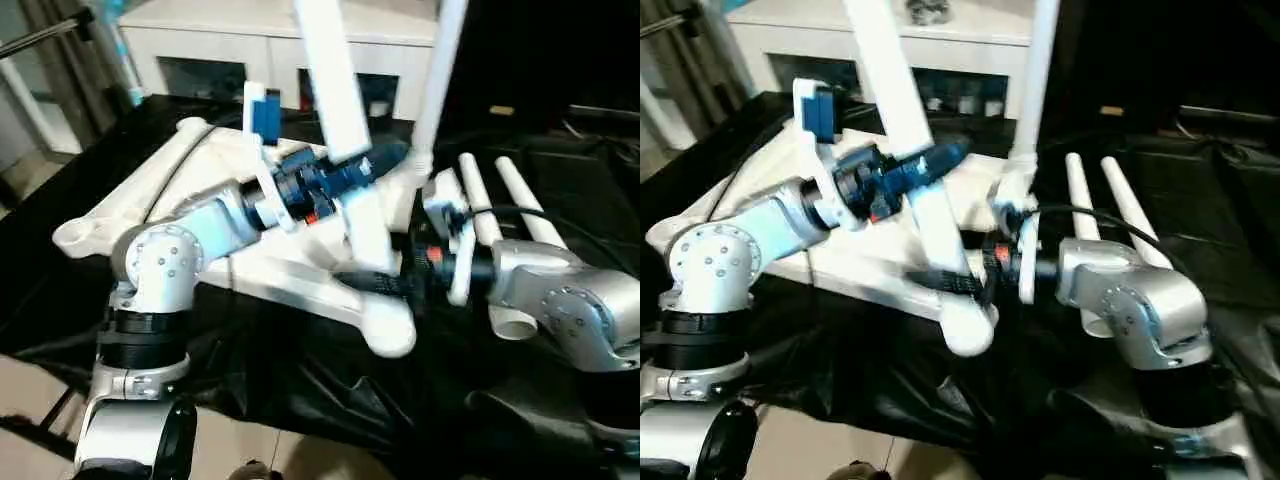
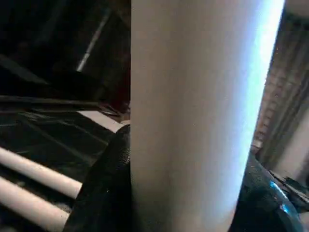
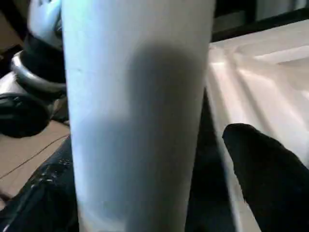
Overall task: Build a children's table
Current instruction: Pick table leg
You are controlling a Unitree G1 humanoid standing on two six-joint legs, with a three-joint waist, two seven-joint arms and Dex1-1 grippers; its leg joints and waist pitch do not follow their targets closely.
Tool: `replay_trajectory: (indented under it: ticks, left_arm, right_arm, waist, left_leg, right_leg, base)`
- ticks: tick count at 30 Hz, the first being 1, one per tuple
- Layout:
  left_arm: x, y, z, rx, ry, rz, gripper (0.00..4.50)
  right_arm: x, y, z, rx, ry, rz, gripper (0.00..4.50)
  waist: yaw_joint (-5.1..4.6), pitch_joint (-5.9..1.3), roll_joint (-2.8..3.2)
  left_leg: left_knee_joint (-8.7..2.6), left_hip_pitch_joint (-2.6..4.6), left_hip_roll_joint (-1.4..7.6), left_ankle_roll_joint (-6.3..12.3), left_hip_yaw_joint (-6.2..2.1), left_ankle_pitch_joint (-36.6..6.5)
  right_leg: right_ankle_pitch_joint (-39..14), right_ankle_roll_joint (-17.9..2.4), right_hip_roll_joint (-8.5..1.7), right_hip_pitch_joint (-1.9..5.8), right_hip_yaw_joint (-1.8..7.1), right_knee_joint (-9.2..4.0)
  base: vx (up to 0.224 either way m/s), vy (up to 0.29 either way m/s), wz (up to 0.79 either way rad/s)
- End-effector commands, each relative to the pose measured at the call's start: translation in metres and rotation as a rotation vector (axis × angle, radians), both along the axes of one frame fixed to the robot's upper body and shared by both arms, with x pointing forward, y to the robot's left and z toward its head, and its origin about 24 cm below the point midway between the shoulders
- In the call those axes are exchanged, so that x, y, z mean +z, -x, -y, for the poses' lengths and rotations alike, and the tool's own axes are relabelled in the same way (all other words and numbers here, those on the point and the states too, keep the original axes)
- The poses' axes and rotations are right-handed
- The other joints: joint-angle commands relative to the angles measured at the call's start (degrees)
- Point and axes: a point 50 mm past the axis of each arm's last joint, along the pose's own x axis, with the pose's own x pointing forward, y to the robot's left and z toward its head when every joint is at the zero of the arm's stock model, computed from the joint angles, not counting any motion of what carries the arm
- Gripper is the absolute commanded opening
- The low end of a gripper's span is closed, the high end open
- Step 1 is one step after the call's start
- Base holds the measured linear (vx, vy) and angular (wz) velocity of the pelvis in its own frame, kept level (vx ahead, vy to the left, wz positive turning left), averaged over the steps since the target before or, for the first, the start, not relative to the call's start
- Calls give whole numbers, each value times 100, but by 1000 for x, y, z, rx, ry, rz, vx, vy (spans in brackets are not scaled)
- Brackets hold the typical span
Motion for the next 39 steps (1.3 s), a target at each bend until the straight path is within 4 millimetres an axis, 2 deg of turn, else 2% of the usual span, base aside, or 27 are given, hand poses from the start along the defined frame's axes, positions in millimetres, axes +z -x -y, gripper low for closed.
replay_trajectory:
  ticks: [1,3,5,6,7,8,15,17,19,20,21,26,27,28,29,30,32,33,34,35,36,37,39]
  left_arm:
    - [14,13,5,-158,69,61,182]
    - [14,13,4,-170,66,66,182]
    - [13,12,4,-171,66,63,182]
    - [13,11,4,-169,65,62,182]
    - [13,11,5,-168,64,56,182]
    - [12,10,5,-159,60,56,182]
    - [10,10,2,-149,72,53,182]
    - [10,9,3,-142,82,48,182]
    - [9,2,5,-50,70,42,182]
    - [9,-3,5,0,63,39,217]
    - [8,-5,4,30,61,30,252]
    - [7,-5,0,89,73,34,272]
    - [4,-9,1,170,30,40,295]
    - [1,-13,3,239,-12,33,295]
    - [-1,-15,4,287,-40,29,295]
    - [-3,-16,5,316,-61,20,295]
    - [-7,-19,9,395,-126,2,296]
    - [-10,-22,11,455,-169,-13,296]
    - [-12,-24,12,504,-203,-20,296]
    - [-12,-24,12,518,-213,-19,277]
    - [-16,-30,10,649,-264,-54,266]
    - [-16,-30,10,649,-264,-54,259]
    - [-15,-35,9,761,-249,-88,247]
  right_arm:
    - [-8,0,9,-32,48,-43,380]
    - [-7,2,8,-9,40,-47,359]
    - [-6,2,8,-2,38,-49,342]
    - [-6,2,8,-1,39,-50,342]
    - [-7,2,8,-1,38,-53,331]
    - [-8,2,8,-2,37,-57,320]
    - [-10,5,3,1,28,-72,266]
    - [-8,3,1,-10,9,-72,255]
    - [-8,2,-1,-27,2,-69,232]
    - [-8,2,-3,-35,-5,-66,229]
    - [-9,1,-5,-50,-14,-62,214]
    - [-10,-6,-11,-155,-35,-59,193]
    - [-9,-9,-12,-188,-31,-36,190]
    - [-8,-12,-13,-216,-33,-26,190]
    - [-7,-14,-14,-235,-34,-21,190]
    - [-6,-15,-15,-253,-37,-10,190]
    - [-3,-19,-16,-295,-43,9,189]
    - [-2,-21,-18,-317,-49,19,189]
    - [0,-22,-19,-335,-56,27,189]
    - [0,-22,-20,-339,-58,27,189]
    - [1,-24,-23,-366,-65,35,189]
    - [1,-24,-23,-366,-65,35,189]
    - [1,-25,-25,-384,-65,42,189]
  waist:
    - [5,-397,-68]
    - [14,-394,-49]
    - [13,-399,-55]
    - [18,-398,-35]
    - [18,-399,-42]
    - [29,-403,-78]
    - [55,-407,-89]
    - [50,-404,-52]
    - [59,-406,-56]
    - [56,-401,-85]
    - [61,-406,-86]
    - [47,-417,-76]
    - [33,-417,-89]
    - [32,-410,-39]
    - [20,-409,-62]
    - [36,-411,-32]
    - [22,-409,-70]
    - [27,-414,-61]
    - [35,-407,-104]
    - [40,-407,-89]
    - [28,-407,-87]
    - [14,-403,-90]
    - [15,-404,-103]
  left_leg:
    - [-314,113,213,108,-90,-353]
    - [-312,111,210,106,-91,-358]
    - [-311,115,211,96,-89,-361]
    - [-308,107,204,90,-90,-361]
    - [-312,110,208,81,-95,-355]
    - [-312,110,205,91,-92,-326]
    - [-307,103,209,126,-86,-243]
    - [-306,104,208,109,-87,-287]
    - [-310,102,210,84,-92,-302]
    - [-315,100,210,76,-92,-300]
    - [-311,107,208,65,-88,-295]
    - [-318,98,211,43,-97,-223]
    - [-326,103,231,33,-104,-221]
    - [-318,101,219,19,-101,-231]
    - [-320,104,219,-7,-95,-279]
    - [-319,118,218,-32,-99,-313]
    - [-330,111,226,-54,-98,-307]
    - [-334,113,232,-82,-108,-311]
    - [-334,106,223,-63,-101,-298]
    - [-330,103,218,-57,-100,-280]
    - [-332,103,225,-72,-102,-274]
    - [-333,98,227,-84,-100,-267]
    - [-321,88,208,-62,-91,-218]
  right_leg:
    - [38,-1069,-545,306,287,-448]
    - [-26,-1047,-542,296,288,-451]
    - [-56,-1037,-541,293,288,-455]
    - [-56,-1034,-542,294,287,-465]
    - [-48,-1035,-540,294,286,-456]
    - [-18,-1039,-543,300,287,-446]
    - [24,-1005,-543,288,287,-437]
    - [-34,-1001,-545,277,283,-454]
    - [-53,-1011,-549,285,284,-457]
    - [-36,-1005,-548,292,284,-459]
    - [-37,-1001,-550,286,284,-457]
    - [97,-1002,-552,284,282,-429]
    - [155,-988,-558,285,282,-428]
    - [140,-981,-555,276,282,-431]
    - [106,-948,-556,287,291,-451]
    - [45,-929,-553,275,293,-450]
    - [85,-912,-551,284,292,-451]
    - [79,-889,-555,289,289,-433]
    - [57,-866,-559,298,294,-441]
    - [35,-864,-567,294,296,-447]
    - [21,-841,-558,287,294,-447]
    - [55,-852,-550,286,291,-440]
    - [124,-860,-548,294,298,-453]
  base:
    - [0,0,0]
    - [0,0,0]
    - [0,0,0]
    - [0,0,0]
    - [0,0,0]
    - [0,0,0]
    - [0,0,0]
    - [0,0,0]
    - [0,0,0]
    - [0,0,0]
    - [0,0,0]
    - [0,0,0]
    - [0,0,0]
    - [0,0,0]
    - [0,0,0]
    - [0,0,0]
    - [0,0,0]
    - [0,0,0]
    - [0,0,0]
    - [0,0,0]
    - [0,0,0]
    - [0,0,0]
    - [0,0,0]
